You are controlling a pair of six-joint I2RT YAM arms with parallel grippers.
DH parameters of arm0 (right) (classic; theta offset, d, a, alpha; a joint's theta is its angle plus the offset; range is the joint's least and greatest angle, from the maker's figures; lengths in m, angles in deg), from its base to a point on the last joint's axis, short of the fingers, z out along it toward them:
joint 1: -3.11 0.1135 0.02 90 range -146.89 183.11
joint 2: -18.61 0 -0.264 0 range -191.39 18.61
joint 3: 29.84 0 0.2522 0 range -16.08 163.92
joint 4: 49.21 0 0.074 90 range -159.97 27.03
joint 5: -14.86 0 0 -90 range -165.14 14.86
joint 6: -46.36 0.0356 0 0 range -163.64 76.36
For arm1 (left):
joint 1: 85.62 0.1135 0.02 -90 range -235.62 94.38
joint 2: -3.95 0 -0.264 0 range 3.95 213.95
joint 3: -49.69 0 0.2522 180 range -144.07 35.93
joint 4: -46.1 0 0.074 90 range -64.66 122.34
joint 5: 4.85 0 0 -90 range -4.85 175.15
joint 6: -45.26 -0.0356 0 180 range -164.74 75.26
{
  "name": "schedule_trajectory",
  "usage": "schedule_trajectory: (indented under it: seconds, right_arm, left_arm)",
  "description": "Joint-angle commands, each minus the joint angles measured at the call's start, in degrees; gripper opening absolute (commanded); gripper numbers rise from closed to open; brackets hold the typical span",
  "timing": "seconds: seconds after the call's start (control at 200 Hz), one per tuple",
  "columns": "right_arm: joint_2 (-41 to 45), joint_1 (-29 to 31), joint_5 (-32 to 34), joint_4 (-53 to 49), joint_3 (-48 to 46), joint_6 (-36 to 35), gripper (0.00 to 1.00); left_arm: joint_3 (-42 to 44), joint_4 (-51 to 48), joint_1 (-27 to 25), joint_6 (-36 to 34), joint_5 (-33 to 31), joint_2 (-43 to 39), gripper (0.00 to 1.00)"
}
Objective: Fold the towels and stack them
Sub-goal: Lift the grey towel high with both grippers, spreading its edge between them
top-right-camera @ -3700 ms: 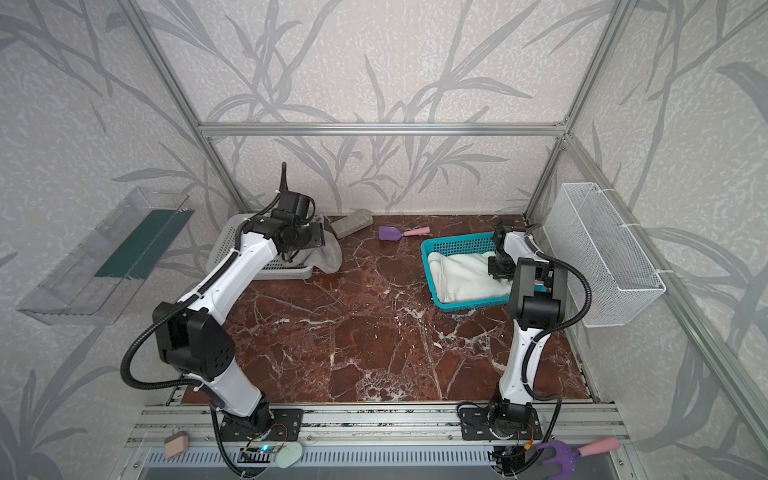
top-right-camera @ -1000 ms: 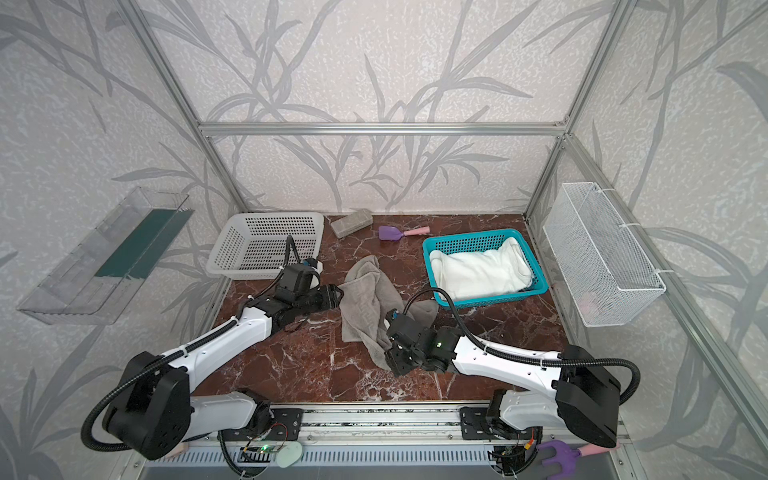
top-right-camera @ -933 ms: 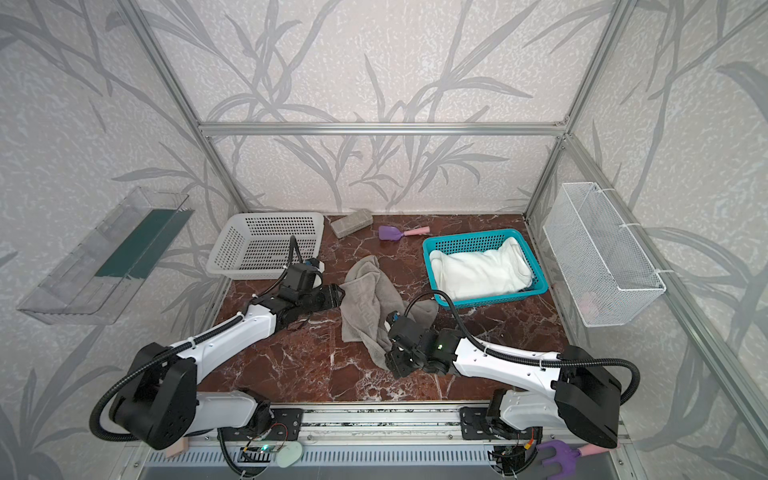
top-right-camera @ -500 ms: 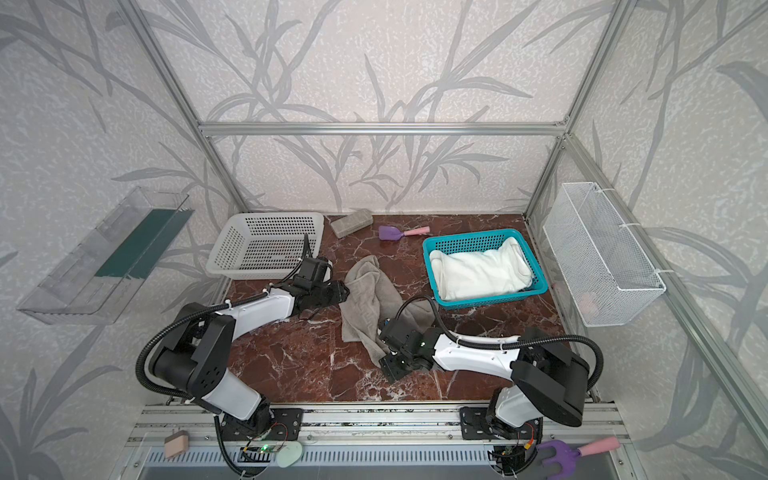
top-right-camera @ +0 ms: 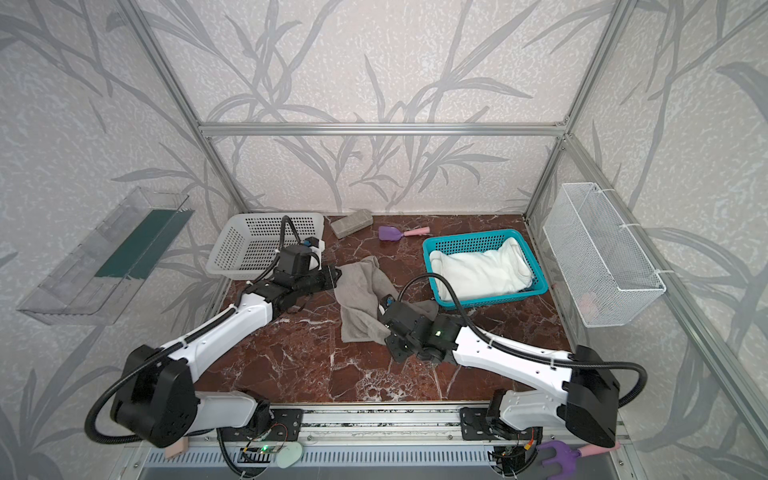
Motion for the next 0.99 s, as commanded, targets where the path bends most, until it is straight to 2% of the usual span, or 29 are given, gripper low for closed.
schedule_trajectory:
  seconds: [0.0,0.125,0.195,0.385,0.52,0.62,0.675,0.75,0.9,0.99]
  right_arm:
    - [6.6,-0.6,11.4,-12.4,9.8,-6.7,0.0]
    - [9.5,-0.5,21.2,-20.8,24.4,-12.5,0.0]
    - [10.8,-0.6,23.1,-20.9,31.4,-17.5,0.0]
    - [7.1,-0.6,17.1,-21.8,54.4,-29.7,0.0]
    - [0.8,-0.6,10.3,-19.1,74.3,-35.9,0.0]
    - [-6.5,-0.6,7.7,-22.9,92.8,-38.5,0.0]
    - [-9.2,-0.6,7.0,-24.5,99.6,-39.6,0.0]
    - [-8.8,-0.6,7.4,-23.0,100.0,-40.5,0.0]
    - [-1.9,-0.5,12.0,-14.6,87.3,-41.3,0.0]
    - [-3.0,-0.6,17.3,-16.1,88.8,-41.2,0.0]
  left_arm:
    - [-5.3,-2.7,0.0,-3.3,-2.6,-10.4,0.0]
    - [-13.5,-8.4,-0.3,-4.8,-6.3,-19.1,0.0]
    - [-18.0,-10.4,-0.3,-4.3,-7.3,-22.6,0.0]
    - [-30.7,-10.8,-0.4,-1.4,-3.2,-24.9,0.0]
    - [-44.5,-8.0,-0.4,0.3,0.0,-20.3,0.0]
    - [-56.5,-7.6,-0.4,3.2,3.5,-15.4,0.0]
    - [-61.5,-7.9,-0.4,4.1,3.9,-13.7,0.0]
    - [-65.3,-8.3,-0.4,4.1,2.3,-13.2,0.0]
    - [-64.7,-10.5,-0.4,0.6,-3.9,-14.7,0.0]
    - [-65.0,-18.1,-0.4,-1.5,-11.1,-14.1,0.0]
